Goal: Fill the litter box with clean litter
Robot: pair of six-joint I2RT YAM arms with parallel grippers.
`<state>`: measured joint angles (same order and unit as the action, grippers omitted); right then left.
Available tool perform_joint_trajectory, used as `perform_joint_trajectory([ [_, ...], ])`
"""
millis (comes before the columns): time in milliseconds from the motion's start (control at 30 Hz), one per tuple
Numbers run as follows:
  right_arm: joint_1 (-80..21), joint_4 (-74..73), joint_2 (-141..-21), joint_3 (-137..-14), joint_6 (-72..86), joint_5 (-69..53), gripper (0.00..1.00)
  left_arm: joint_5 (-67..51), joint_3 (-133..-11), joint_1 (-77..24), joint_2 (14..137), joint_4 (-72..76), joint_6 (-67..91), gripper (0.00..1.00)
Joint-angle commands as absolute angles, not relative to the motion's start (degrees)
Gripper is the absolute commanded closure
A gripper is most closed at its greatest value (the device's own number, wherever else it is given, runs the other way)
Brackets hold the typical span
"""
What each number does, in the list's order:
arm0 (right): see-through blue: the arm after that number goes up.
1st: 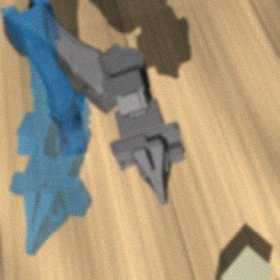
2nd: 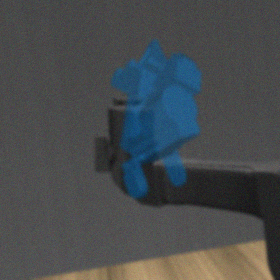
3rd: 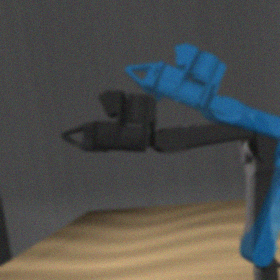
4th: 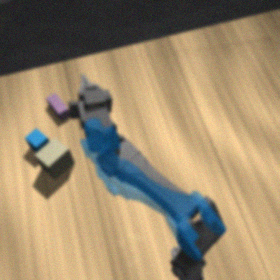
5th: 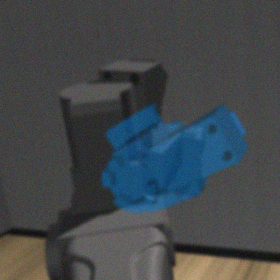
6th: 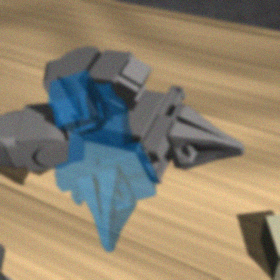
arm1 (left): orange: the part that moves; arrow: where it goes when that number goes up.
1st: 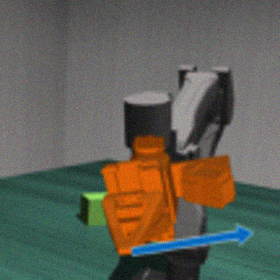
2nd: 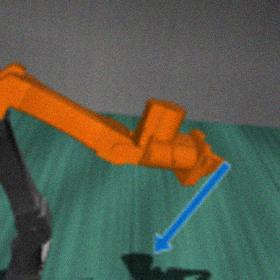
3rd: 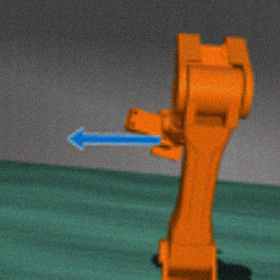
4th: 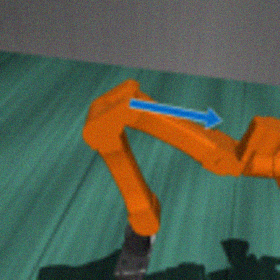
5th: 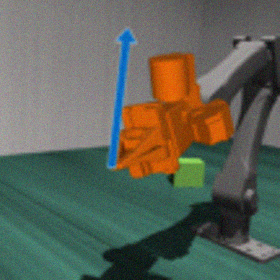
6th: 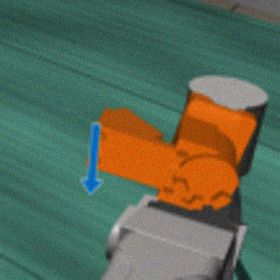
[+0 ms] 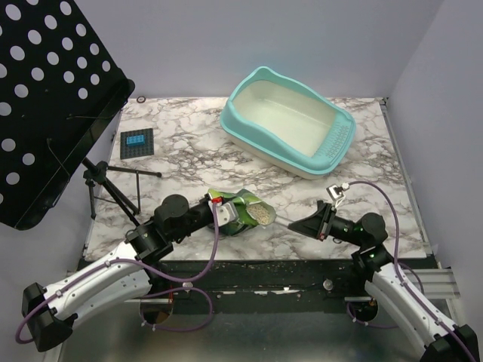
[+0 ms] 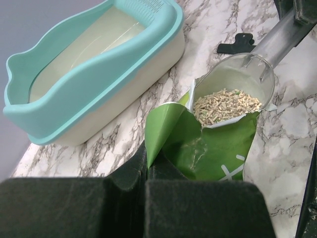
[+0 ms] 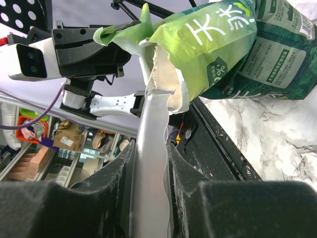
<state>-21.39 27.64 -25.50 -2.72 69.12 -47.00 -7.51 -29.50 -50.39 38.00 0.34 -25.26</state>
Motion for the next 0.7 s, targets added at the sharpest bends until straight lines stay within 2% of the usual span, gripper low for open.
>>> perform_joint_trajectory([
  [0,-21.27,22.77,-21.19,-2.02,69.43,-48.60,1.00,-0.53,-28.74,-49.57,35.86,-0.44,-25.93,1.00],
  [300,-21.27,4.76,-13.71,-8.87,63.73,-45.27,1.00,4.40,-28.56,-49.57,34.28,-0.26,-26.28,1.00],
  [667,-21.27,1.76,-20.47,-14.68,61.43,-45.97,1.00,0.36,-29.79,-51.32,39.10,-0.26,-24.44,1.00],
])
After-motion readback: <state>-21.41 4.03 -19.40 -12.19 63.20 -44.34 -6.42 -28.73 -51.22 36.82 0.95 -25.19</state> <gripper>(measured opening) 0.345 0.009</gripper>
